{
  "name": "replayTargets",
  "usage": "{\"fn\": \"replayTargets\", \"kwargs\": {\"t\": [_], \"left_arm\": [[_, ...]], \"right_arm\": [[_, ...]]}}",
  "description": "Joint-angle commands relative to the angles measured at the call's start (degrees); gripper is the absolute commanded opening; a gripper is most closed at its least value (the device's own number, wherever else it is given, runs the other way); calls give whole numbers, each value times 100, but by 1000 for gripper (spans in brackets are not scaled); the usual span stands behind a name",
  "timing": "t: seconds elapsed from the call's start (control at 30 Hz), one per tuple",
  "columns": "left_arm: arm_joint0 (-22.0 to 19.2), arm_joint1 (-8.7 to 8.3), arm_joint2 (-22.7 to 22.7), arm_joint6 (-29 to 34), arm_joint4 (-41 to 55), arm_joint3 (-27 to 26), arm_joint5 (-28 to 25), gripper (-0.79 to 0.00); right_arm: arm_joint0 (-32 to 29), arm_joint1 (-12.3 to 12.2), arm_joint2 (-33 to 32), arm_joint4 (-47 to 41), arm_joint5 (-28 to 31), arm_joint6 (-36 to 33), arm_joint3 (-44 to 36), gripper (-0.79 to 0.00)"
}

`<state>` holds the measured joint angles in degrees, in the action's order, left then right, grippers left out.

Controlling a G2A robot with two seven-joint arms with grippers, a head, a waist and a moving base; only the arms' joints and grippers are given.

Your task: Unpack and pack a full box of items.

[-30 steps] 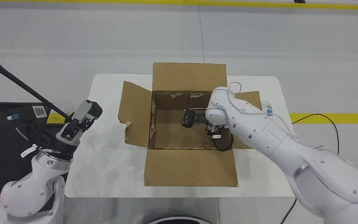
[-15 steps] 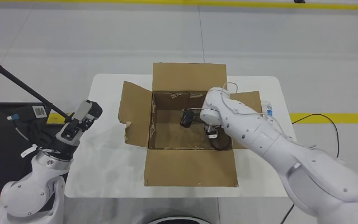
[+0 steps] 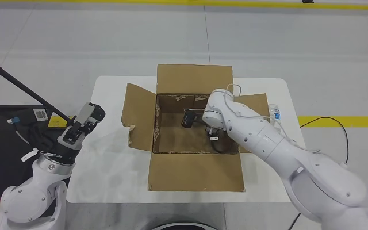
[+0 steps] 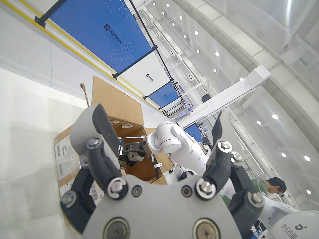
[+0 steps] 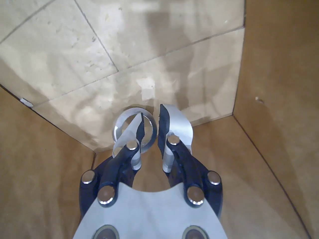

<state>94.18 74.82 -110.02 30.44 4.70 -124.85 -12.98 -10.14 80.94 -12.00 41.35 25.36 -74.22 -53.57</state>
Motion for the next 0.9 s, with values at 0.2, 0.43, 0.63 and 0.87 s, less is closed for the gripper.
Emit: {"fn": "replayTargets", "kwargs": {"t": [0.2,0.43,0.63,0.87], "left_arm": [[0,0,0,0,0,0,0,0],[0,0,0,0,0,0,0,0],[0,0,0,0,0,0,0,0],[0,0,0,0,0,0,0,0]], "right_arm": [[-34,-84,-222,125,-31,42,-119,-588],[-152,-227,-456,-99,354,-102,-279,-489],[-203,-385,-367,-260,312,-158,-509,-459],[-60,-496,96,-654,181,-290,-524,-456]]}}
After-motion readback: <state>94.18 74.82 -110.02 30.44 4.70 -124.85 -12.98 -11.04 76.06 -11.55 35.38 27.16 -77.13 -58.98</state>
